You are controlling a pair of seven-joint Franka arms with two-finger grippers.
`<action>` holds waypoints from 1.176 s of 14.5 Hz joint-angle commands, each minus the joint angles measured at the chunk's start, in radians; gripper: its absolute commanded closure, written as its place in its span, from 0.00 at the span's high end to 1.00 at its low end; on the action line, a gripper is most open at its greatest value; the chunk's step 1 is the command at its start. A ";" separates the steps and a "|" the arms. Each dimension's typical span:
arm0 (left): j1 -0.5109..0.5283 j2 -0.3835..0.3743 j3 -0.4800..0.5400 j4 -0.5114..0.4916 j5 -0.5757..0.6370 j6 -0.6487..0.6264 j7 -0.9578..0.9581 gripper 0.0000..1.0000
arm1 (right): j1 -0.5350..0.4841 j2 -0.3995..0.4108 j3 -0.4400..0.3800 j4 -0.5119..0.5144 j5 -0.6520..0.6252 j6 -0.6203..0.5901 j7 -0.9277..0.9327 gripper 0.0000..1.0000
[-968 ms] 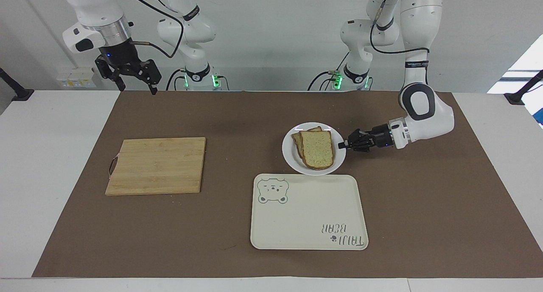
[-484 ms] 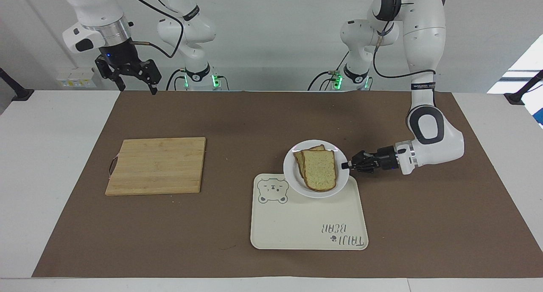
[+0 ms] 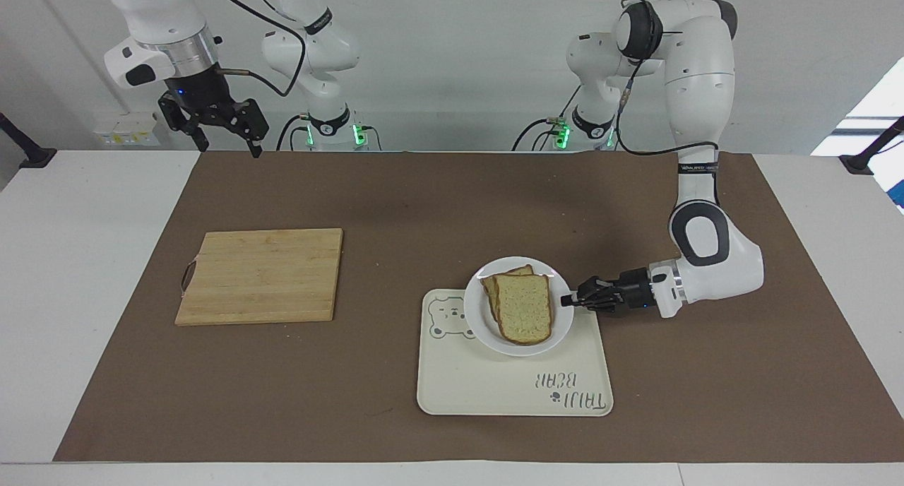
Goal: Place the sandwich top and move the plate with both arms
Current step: 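Slide the plate with the left gripper onto the bear tray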
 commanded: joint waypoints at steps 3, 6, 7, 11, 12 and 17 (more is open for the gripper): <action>0.011 0.046 -0.026 0.089 0.010 0.062 -0.050 0.00 | -0.007 -0.015 0.000 -0.019 0.018 0.013 -0.025 1.00; 0.020 0.127 -0.042 0.172 0.004 0.070 -0.062 0.00 | -0.007 -0.015 0.000 -0.019 0.018 0.013 -0.025 1.00; 0.028 0.162 -0.046 0.215 0.002 0.061 -0.062 0.00 | -0.007 -0.015 0.000 -0.019 0.018 0.013 -0.027 1.00; 0.031 0.181 -0.055 0.230 0.002 0.053 -0.062 0.31 | -0.007 -0.015 0.000 -0.019 0.018 0.013 -0.025 1.00; 0.041 0.179 -0.056 0.230 0.001 0.038 -0.062 0.99 | -0.007 -0.015 0.000 -0.019 0.018 0.013 -0.025 1.00; 0.046 0.112 -0.043 0.227 0.013 0.013 -0.140 1.00 | -0.007 -0.015 0.000 -0.019 0.018 0.013 -0.025 1.00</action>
